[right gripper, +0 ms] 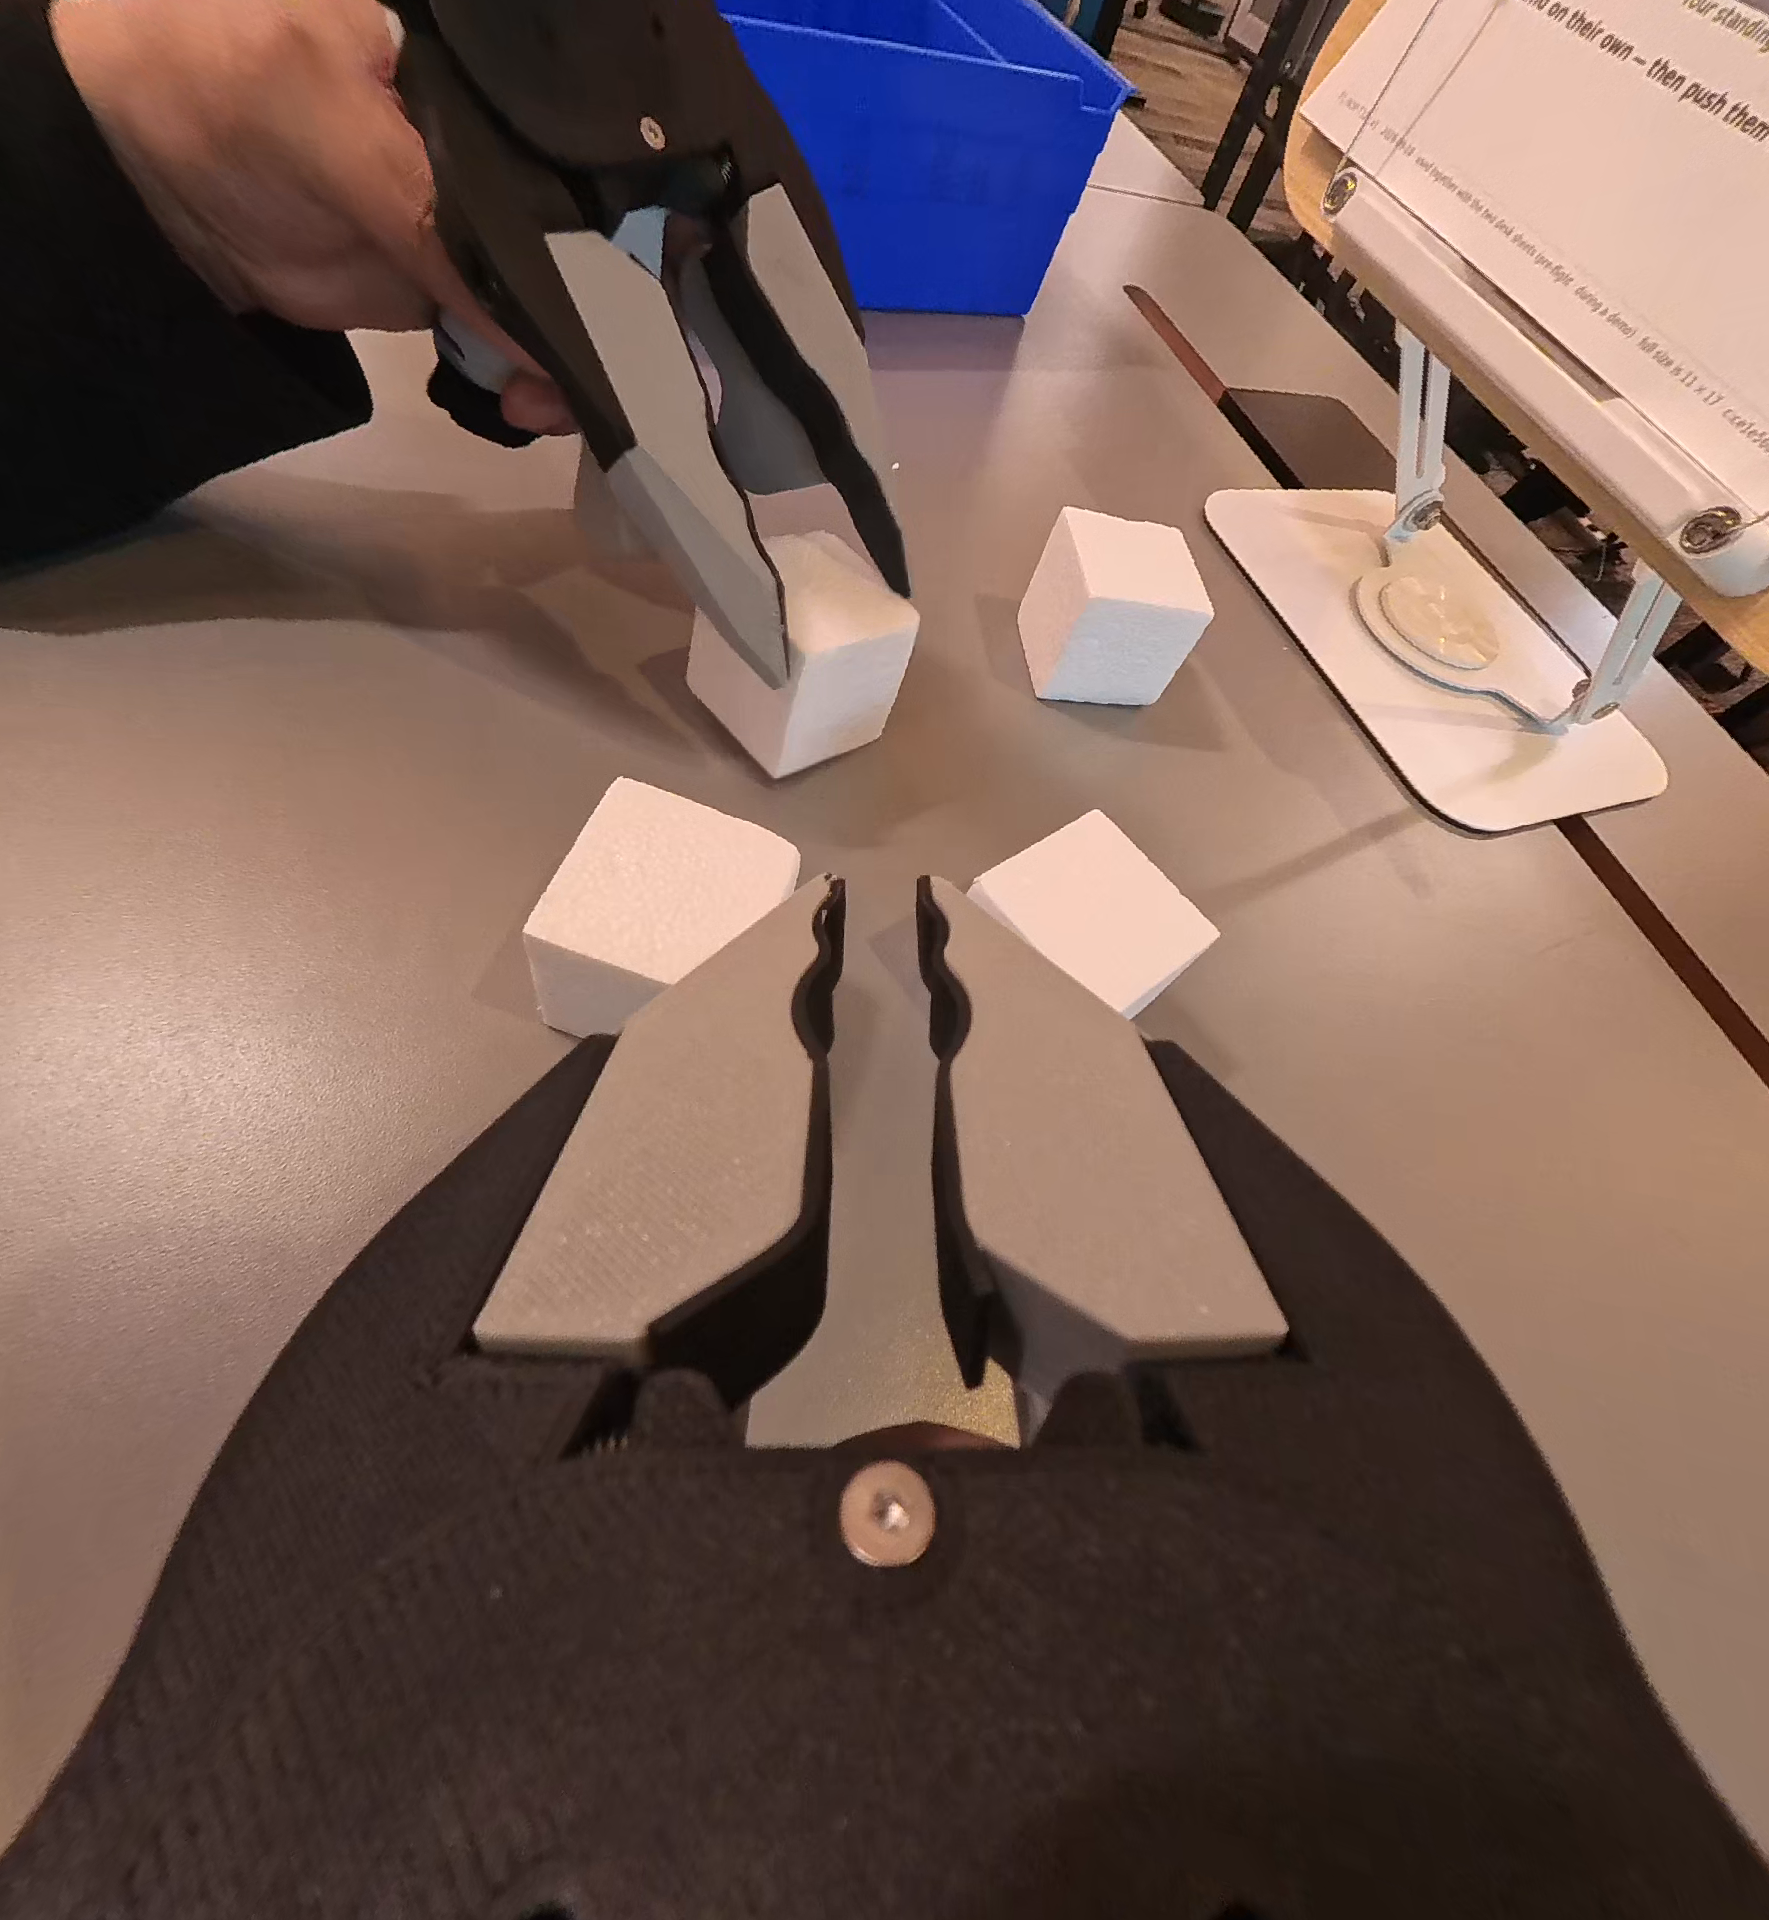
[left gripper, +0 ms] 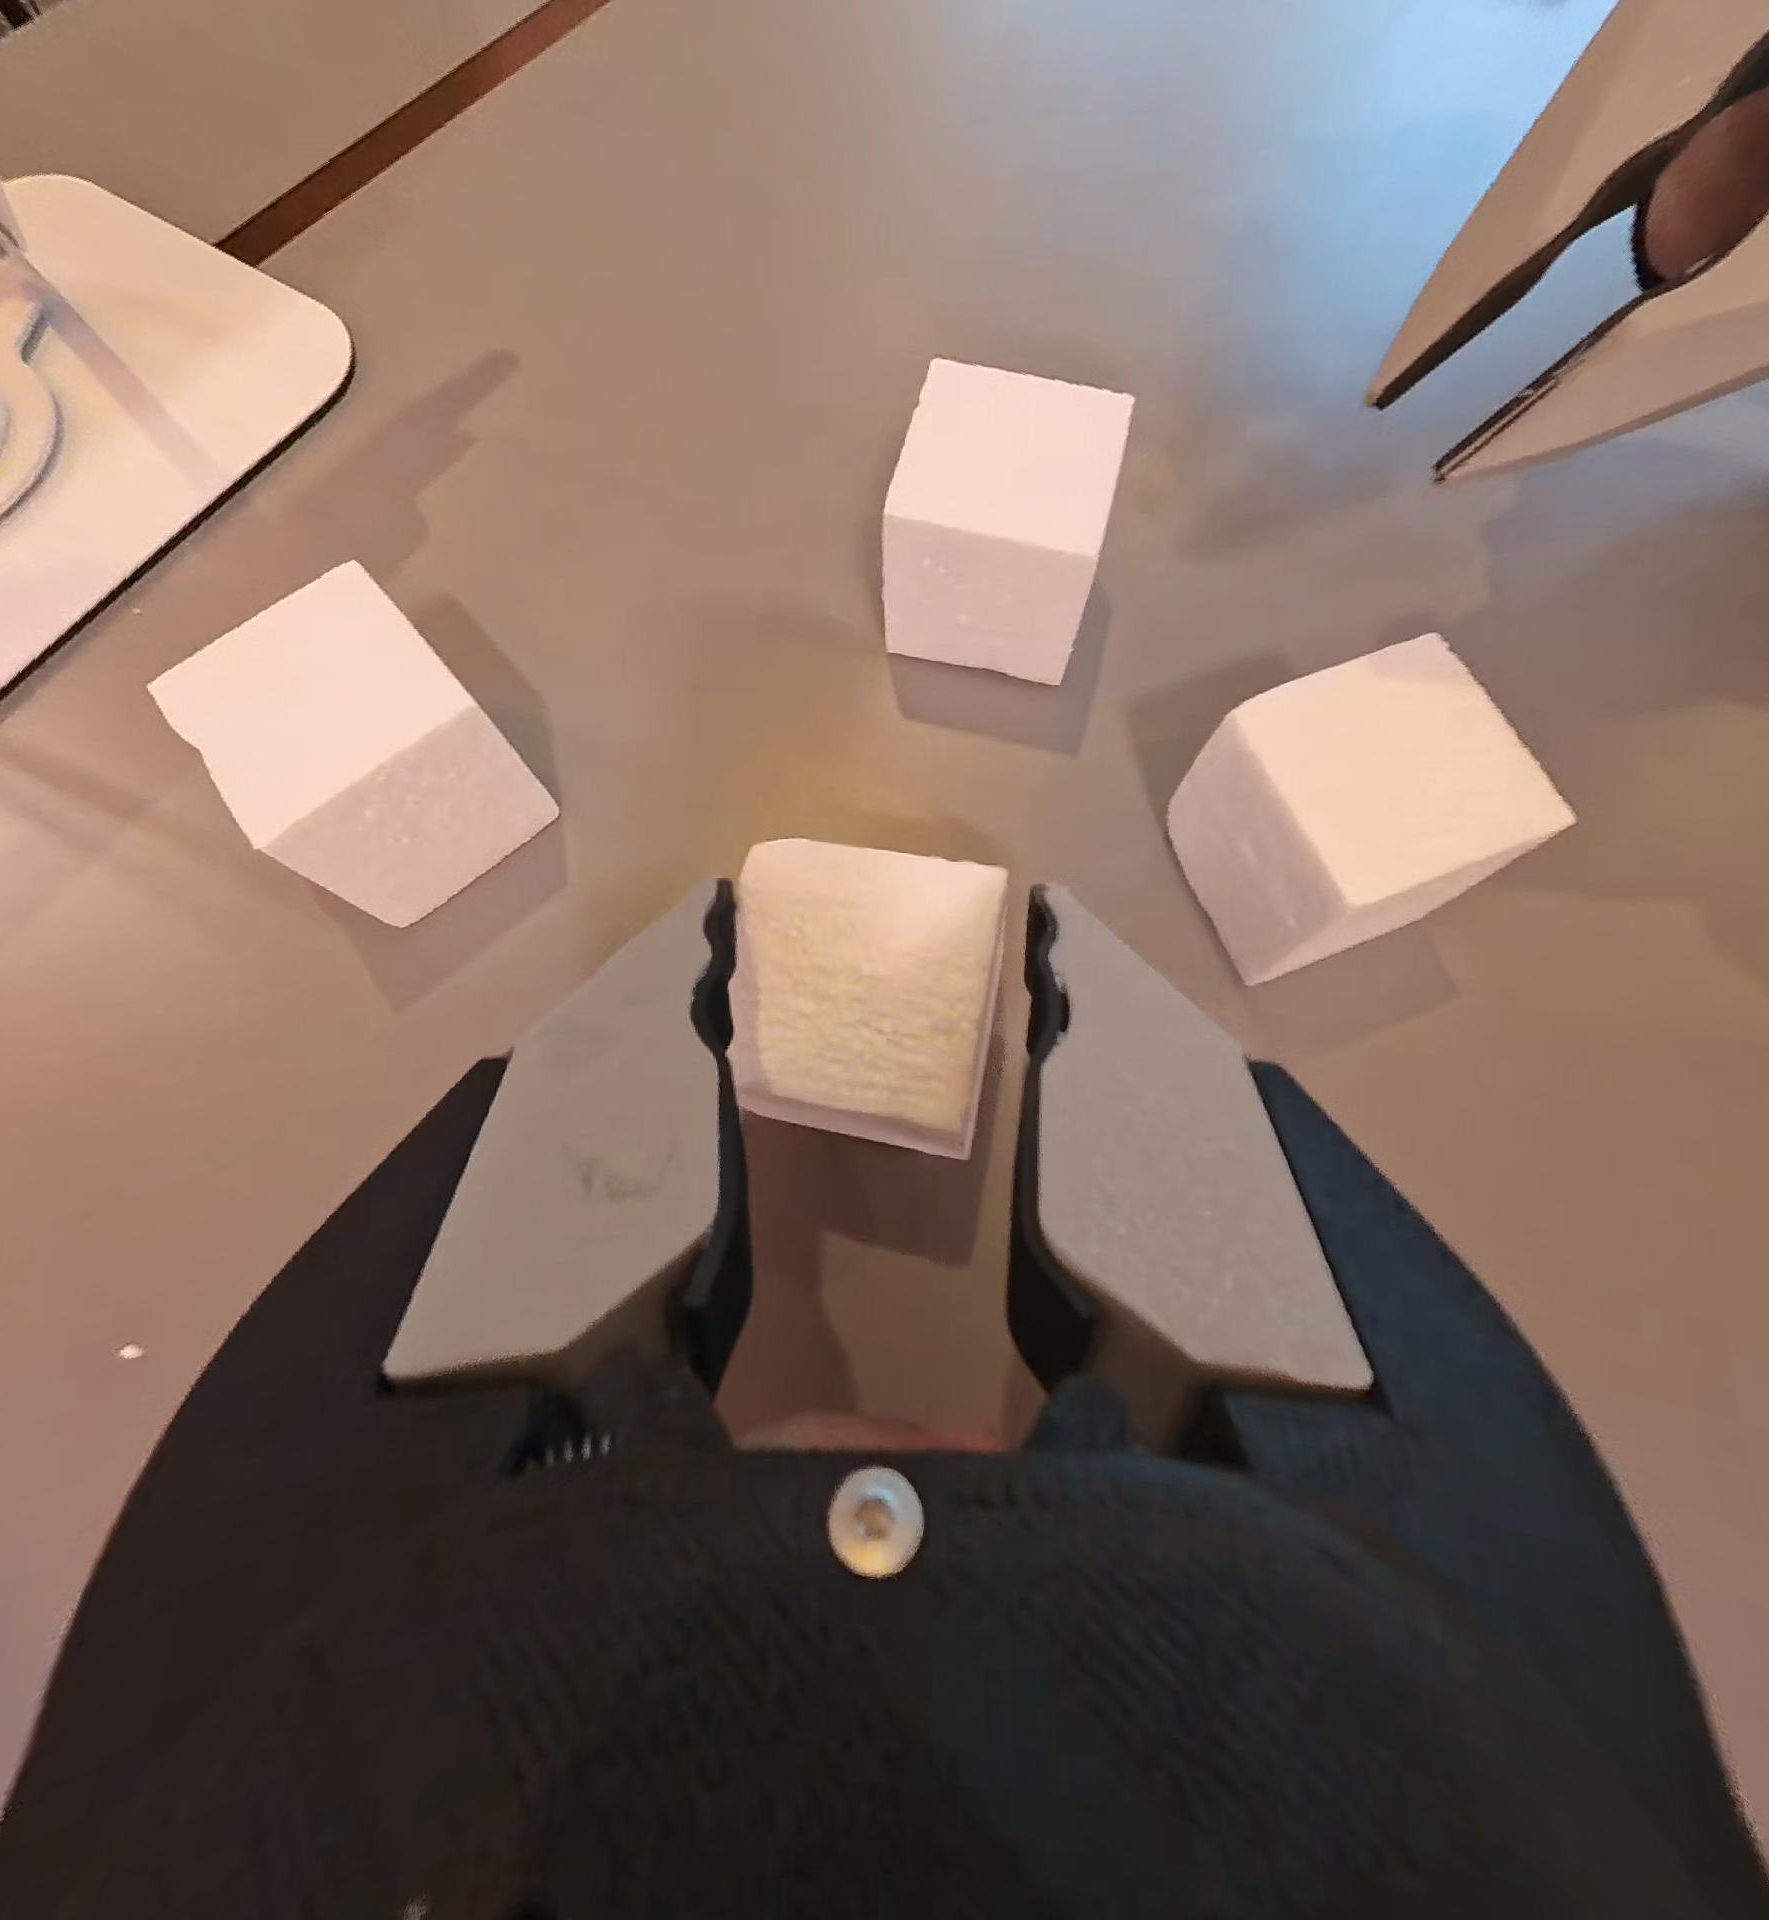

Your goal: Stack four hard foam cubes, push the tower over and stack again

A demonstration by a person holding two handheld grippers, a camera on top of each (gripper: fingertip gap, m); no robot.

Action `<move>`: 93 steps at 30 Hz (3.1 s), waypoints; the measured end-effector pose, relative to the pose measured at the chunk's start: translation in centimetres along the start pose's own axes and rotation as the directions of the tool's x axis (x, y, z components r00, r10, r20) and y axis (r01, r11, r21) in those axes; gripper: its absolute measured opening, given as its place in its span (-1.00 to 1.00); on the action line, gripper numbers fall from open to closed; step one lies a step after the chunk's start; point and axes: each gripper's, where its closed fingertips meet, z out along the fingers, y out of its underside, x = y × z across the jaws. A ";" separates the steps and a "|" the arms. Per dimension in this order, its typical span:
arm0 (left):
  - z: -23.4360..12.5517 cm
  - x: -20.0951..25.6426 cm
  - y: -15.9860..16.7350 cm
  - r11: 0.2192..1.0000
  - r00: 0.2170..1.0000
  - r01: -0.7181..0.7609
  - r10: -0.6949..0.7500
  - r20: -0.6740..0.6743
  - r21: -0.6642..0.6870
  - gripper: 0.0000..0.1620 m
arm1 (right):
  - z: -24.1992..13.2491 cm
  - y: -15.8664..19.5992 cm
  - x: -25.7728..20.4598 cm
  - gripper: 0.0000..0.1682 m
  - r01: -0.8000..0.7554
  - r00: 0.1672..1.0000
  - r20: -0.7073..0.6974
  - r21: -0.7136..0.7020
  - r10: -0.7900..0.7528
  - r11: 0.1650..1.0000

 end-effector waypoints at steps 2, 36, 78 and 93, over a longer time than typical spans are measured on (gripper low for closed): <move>0.1 -0.3 0.2 1.000 1.000 -0.011 0.012 0.023 -0.011 -0.26 | 0.0 0.0 0.0 -0.87 0.000 1.000 0.000 0.000 0.000 1.000; 1.6 -1.0 3.7 0.978 0.998 0.009 0.003 0.059 -0.207 -0.17 | 0.0 0.1 -0.3 -0.88 0.005 1.000 0.006 -0.006 -0.005 1.000; -1.3 11.4 -5.3 0.888 0.879 -0.314 0.405 -0.250 0.335 -0.18 | -1.1 -5.9 -5.0 -0.42 -0.121 0.963 0.267 0.284 0.042 0.951; -1.7 11.1 -5.5 0.890 0.883 -0.305 0.398 -0.248 0.340 -0.23 | -2.4 -6.6 -4.1 -0.35 -0.199 0.949 0.301 0.342 0.093 0.918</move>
